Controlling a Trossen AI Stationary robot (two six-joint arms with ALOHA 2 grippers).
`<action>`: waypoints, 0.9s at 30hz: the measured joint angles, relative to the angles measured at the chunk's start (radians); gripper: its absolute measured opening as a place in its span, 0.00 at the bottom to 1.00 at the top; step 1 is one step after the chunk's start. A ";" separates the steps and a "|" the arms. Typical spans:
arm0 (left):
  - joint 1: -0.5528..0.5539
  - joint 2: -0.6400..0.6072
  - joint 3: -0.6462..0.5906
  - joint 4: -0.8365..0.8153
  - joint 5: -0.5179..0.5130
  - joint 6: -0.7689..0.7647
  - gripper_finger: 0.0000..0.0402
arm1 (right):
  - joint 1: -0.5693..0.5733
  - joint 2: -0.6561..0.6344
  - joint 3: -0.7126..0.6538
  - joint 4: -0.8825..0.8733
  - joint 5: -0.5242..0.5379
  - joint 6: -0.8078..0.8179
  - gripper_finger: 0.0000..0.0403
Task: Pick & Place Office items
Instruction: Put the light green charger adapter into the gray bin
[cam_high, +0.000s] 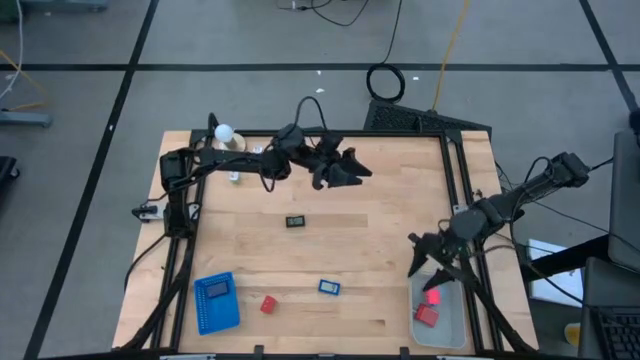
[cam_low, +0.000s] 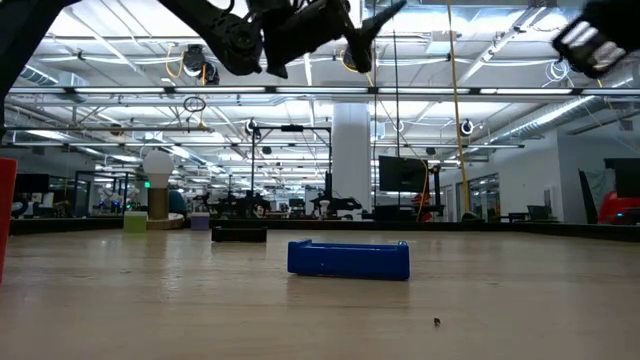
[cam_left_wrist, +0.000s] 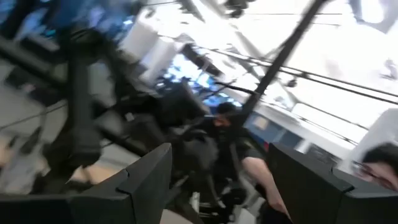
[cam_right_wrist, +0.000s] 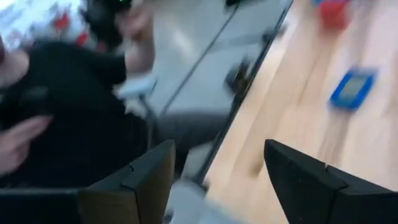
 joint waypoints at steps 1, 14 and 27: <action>0.009 0.000 0.000 0.037 0.032 -0.012 0.67 | -0.018 -0.012 0.000 0.015 0.022 -0.002 0.60; 0.096 0.000 0.000 0.418 0.306 -0.251 0.67 | -0.267 0.077 0.001 0.171 0.122 -0.287 0.60; 0.075 -0.001 0.000 0.371 0.272 -0.175 0.67 | -0.383 0.099 0.001 0.482 0.165 -0.352 0.60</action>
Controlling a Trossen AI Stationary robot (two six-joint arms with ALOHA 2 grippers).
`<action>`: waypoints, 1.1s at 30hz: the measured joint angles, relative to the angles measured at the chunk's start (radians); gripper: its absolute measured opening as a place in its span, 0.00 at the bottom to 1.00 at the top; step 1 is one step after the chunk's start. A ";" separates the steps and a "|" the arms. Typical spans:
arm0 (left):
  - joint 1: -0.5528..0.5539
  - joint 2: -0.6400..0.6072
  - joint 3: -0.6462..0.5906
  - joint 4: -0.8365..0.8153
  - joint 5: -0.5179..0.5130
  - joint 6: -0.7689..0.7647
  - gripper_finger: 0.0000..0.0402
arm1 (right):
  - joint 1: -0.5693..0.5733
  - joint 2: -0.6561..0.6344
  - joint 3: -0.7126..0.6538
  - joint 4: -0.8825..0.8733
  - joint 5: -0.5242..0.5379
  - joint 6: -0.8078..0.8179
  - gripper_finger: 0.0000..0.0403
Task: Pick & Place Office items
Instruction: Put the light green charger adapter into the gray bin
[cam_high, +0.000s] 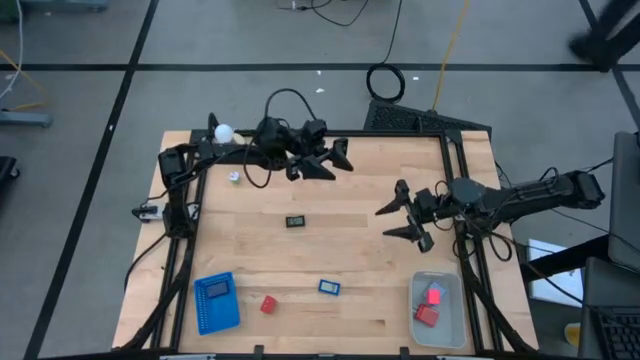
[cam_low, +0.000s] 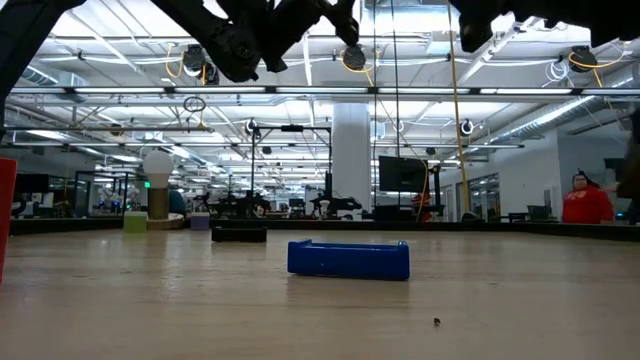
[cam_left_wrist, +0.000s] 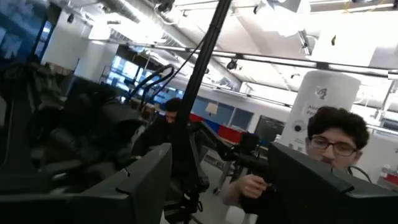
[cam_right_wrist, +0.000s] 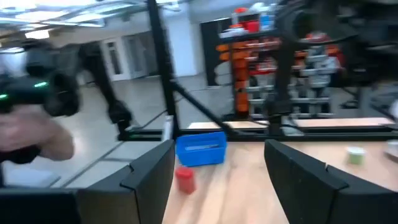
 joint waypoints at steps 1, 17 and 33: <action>-0.006 0.000 0.000 -0.008 -0.007 0.024 0.67 | -0.001 0.000 0.000 -0.001 0.027 0.000 0.60; 0.108 -0.280 0.000 -1.259 -0.498 0.921 0.56 | -0.064 0.003 0.000 0.041 0.323 -0.109 0.60; 0.010 -0.663 -0.002 -1.803 -1.133 0.964 0.49 | -0.220 0.003 0.000 0.028 0.262 -0.148 0.60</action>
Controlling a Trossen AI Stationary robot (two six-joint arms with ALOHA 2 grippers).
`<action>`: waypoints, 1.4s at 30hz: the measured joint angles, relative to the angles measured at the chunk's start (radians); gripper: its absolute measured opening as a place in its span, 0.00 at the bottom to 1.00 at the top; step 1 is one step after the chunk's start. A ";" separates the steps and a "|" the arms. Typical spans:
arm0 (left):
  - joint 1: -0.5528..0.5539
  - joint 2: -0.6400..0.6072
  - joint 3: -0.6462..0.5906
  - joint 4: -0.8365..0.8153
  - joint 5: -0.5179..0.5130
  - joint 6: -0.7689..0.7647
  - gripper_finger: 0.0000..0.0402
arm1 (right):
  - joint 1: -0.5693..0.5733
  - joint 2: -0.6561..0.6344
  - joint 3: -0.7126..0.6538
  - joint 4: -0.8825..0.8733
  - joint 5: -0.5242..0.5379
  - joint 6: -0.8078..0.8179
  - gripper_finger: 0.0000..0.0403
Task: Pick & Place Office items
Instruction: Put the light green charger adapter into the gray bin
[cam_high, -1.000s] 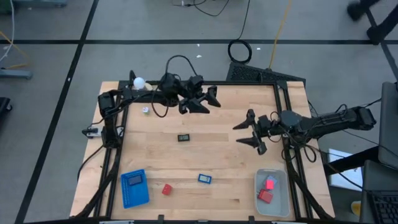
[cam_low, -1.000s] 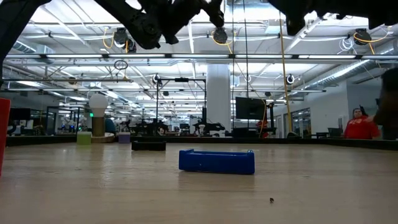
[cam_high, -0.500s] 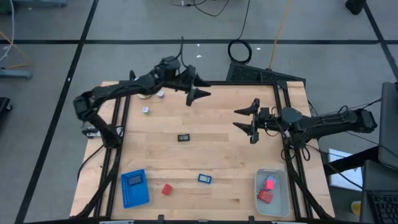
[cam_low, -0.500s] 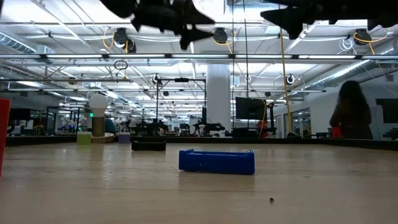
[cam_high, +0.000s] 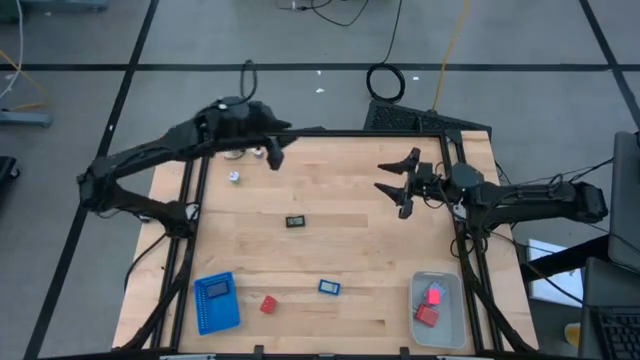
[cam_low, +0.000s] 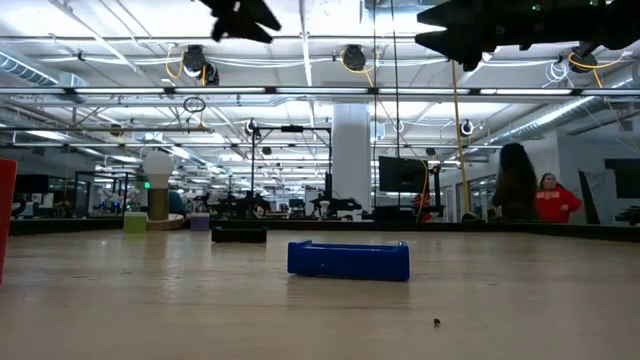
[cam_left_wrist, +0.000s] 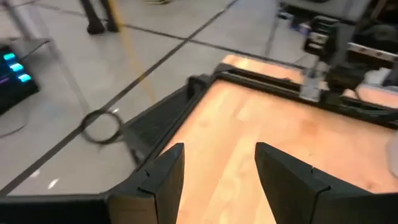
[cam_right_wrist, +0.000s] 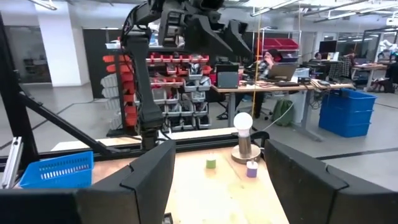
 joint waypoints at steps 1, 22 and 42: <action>0.000 -0.023 -0.013 -0.004 -0.032 -0.019 0.50 | 0.000 0.000 0.000 -0.002 0.001 -0.001 0.60; 0.317 -0.285 -0.299 -0.577 -0.208 -0.486 0.41 | 0.001 0.002 0.000 -0.081 0.007 -0.024 0.60; 0.352 -0.080 -0.299 -0.713 -0.241 -0.575 0.41 | 0.001 0.126 0.000 -0.058 0.007 -0.026 0.60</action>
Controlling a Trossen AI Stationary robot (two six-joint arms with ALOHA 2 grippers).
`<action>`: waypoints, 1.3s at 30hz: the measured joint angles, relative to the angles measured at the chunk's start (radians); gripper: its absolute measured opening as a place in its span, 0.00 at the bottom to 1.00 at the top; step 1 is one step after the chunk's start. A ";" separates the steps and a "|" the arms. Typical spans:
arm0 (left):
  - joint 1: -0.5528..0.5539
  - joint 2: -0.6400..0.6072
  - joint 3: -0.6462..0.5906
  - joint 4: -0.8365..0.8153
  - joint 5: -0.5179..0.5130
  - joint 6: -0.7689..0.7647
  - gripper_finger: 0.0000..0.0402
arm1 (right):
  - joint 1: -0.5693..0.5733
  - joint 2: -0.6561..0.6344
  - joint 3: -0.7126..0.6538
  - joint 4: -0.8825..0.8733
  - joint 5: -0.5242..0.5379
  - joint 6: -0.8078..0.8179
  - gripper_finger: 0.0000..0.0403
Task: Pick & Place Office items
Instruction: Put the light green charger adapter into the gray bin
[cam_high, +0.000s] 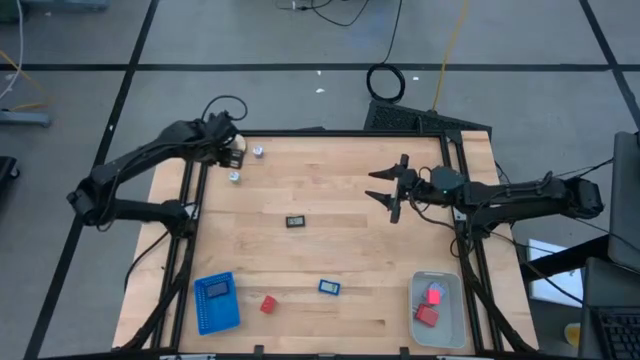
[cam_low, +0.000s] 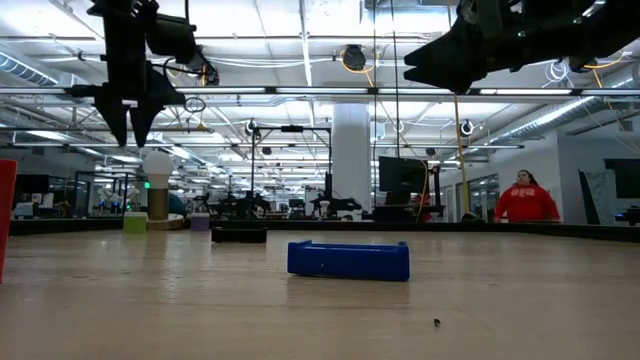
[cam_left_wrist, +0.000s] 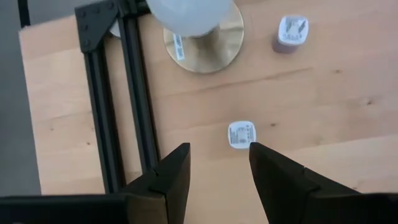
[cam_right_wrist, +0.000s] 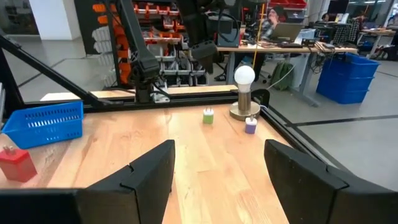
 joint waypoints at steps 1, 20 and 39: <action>-0.002 0.006 0.000 0.000 0.002 -0.001 0.41 | 0.000 0.002 0.000 0.001 0.000 0.000 0.60; -0.043 0.024 -0.313 0.315 0.082 -0.101 0.52 | 0.000 0.002 0.000 -0.010 -0.003 -0.005 0.60; -0.061 0.024 -0.312 0.371 0.146 0.008 0.50 | 0.000 0.002 0.000 -0.009 -0.003 0.029 0.60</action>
